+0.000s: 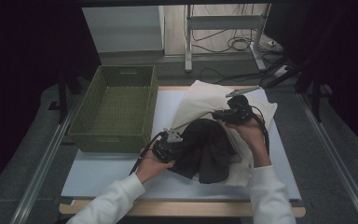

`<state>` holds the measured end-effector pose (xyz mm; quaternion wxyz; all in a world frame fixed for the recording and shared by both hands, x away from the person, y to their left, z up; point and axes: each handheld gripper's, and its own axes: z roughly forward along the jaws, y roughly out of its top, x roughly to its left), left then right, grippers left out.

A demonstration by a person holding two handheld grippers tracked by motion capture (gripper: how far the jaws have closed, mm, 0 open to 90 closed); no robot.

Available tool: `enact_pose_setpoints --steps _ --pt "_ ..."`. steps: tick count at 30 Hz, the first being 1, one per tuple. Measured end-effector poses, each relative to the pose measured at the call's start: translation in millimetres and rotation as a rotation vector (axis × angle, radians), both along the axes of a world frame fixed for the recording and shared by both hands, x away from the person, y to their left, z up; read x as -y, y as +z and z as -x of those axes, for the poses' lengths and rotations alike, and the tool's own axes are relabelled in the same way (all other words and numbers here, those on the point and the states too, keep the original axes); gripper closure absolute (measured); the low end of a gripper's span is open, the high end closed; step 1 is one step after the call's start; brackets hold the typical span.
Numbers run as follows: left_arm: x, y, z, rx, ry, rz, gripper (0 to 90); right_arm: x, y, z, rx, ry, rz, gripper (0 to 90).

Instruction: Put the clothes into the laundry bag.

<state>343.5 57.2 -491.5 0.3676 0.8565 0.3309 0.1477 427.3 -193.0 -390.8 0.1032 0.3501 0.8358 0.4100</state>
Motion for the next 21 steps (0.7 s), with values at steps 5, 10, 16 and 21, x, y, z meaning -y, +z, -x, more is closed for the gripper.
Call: enact_pose_setpoints --steps 5,10,16,21 --pt "7.9 4.2 -7.4 0.004 0.010 -0.020 78.0 -0.3 1.5 0.9 0.004 0.002 0.002 86.6" --pt "12.8 3.3 -18.8 0.003 0.041 -0.021 78.0 1.1 2.2 1.2 0.006 -0.003 -0.003 86.6" --pt "18.8 4.5 -29.5 0.004 0.058 -0.027 77.9 0.6 3.4 2.3 0.012 0.001 -0.005 86.6" --pt "24.7 1.2 -36.2 0.007 0.075 -0.040 77.5 -0.3 3.4 2.5 0.011 0.001 -0.005 86.6"
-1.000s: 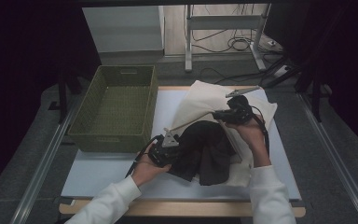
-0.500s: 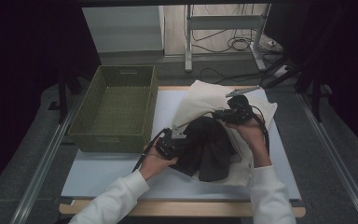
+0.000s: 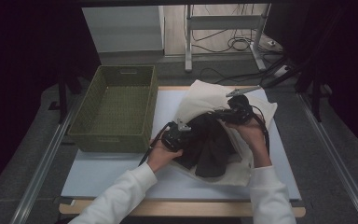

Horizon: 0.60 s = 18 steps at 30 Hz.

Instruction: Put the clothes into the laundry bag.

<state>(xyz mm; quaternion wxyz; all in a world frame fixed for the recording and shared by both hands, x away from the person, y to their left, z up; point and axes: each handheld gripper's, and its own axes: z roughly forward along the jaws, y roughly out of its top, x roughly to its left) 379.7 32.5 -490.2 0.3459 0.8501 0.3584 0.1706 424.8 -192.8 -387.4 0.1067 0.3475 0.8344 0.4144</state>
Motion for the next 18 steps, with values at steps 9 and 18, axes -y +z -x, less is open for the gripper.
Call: enact_pose_setpoints --steps 9,18 --pt "12.0 -5.8 -7.3 0.021 0.019 -0.026 76.7 -0.9 3.2 2.4 0.009 0.010 -0.001 86.7" --pt "11.7 -6.8 -9.0 0.031 0.014 0.001 73.2 -0.9 4.6 3.5 0.015 0.016 -0.007 86.7"
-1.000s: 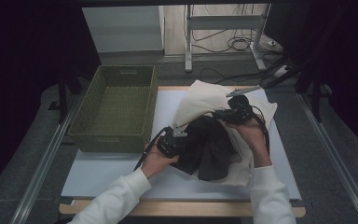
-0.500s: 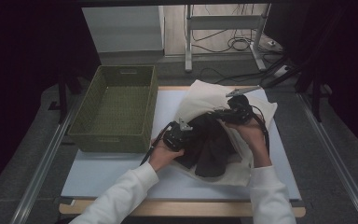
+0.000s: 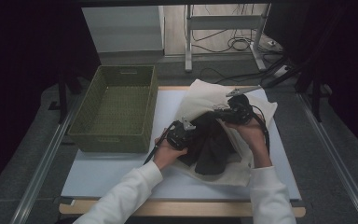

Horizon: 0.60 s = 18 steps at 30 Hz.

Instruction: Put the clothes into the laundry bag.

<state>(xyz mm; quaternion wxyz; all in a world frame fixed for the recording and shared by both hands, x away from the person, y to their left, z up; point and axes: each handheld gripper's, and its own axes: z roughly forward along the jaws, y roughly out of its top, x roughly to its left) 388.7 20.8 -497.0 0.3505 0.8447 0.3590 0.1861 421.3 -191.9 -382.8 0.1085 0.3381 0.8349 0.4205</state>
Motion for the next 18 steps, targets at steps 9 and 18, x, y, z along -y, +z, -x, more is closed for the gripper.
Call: enact_pose_setpoints --steps 9,18 --pt "-22.6 19.3 22.8 0.036 -0.060 0.161 44.5 3.6 -0.9 -1.4 -0.005 -0.009 -0.002 86.6" --pt "-46.4 34.3 54.5 0.032 -0.125 0.249 42.1 4.1 -1.6 -1.4 -0.009 -0.014 -0.003 86.6"
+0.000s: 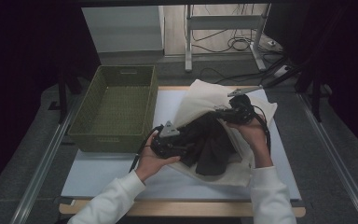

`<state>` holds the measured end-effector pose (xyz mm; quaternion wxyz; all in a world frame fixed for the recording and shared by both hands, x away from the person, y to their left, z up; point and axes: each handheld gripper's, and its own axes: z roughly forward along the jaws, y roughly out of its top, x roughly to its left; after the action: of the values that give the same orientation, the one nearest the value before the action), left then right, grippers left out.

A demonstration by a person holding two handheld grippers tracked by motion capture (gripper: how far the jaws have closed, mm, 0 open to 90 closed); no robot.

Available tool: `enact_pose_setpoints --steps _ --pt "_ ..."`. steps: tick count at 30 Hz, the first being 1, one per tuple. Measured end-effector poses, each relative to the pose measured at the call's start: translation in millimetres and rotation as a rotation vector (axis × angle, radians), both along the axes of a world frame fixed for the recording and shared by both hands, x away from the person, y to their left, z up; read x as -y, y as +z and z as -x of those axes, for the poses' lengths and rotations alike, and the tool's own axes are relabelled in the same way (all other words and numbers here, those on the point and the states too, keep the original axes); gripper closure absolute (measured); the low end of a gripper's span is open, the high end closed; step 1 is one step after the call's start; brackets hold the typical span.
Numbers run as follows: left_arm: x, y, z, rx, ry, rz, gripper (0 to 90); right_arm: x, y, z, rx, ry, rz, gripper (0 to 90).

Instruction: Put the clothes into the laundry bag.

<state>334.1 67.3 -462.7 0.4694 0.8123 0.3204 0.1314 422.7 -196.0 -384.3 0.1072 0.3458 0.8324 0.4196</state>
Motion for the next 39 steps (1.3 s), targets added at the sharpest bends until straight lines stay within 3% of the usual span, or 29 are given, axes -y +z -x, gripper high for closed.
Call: enact_pose_setpoints --steps 2,4,7,12,20,21,30,34,39 --pt "-4.6 0.6 5.3 -0.008 -0.028 -0.004 48.6 -0.3 -0.1 0.1 0.001 0.000 0.001 86.6" --pt "-8.2 -1.0 9.1 -0.028 -0.068 -0.005 61.6 -0.5 0.0 0.3 0.002 -0.001 0.003 86.6" --pt "-7.0 -7.3 11.5 -0.063 -0.116 -0.042 77.1 -0.5 0.0 0.3 0.002 -0.001 0.003 86.6" --pt "3.4 -20.6 9.3 -0.102 -0.173 -0.087 88.9 -0.5 0.4 0.8 0.003 -0.002 0.007 86.6" --pt "16.7 -36.2 12.3 -0.135 -0.216 -0.128 89.6 0.9 0.5 0.5 0.000 -0.001 0.003 86.6" --pt "17.5 -38.3 11.8 -0.135 -0.218 -0.148 89.6 0.9 0.5 0.5 0.001 -0.001 0.003 86.6" --pt "33.2 -60.9 -1.3 -0.141 -0.167 -0.245 89.7 0.0 0.1 0.2 0.001 -0.001 0.005 86.6" --pt "38.9 -60.8 -6.2 -0.131 -0.153 -0.257 89.9 0.0 0.2 0.4 0.001 0.000 0.005 86.6" --pt "45.4 -60.2 -13.7 -0.165 -0.131 -0.243 90.0 -0.4 0.8 0.9 0.000 0.006 0.007 86.7"
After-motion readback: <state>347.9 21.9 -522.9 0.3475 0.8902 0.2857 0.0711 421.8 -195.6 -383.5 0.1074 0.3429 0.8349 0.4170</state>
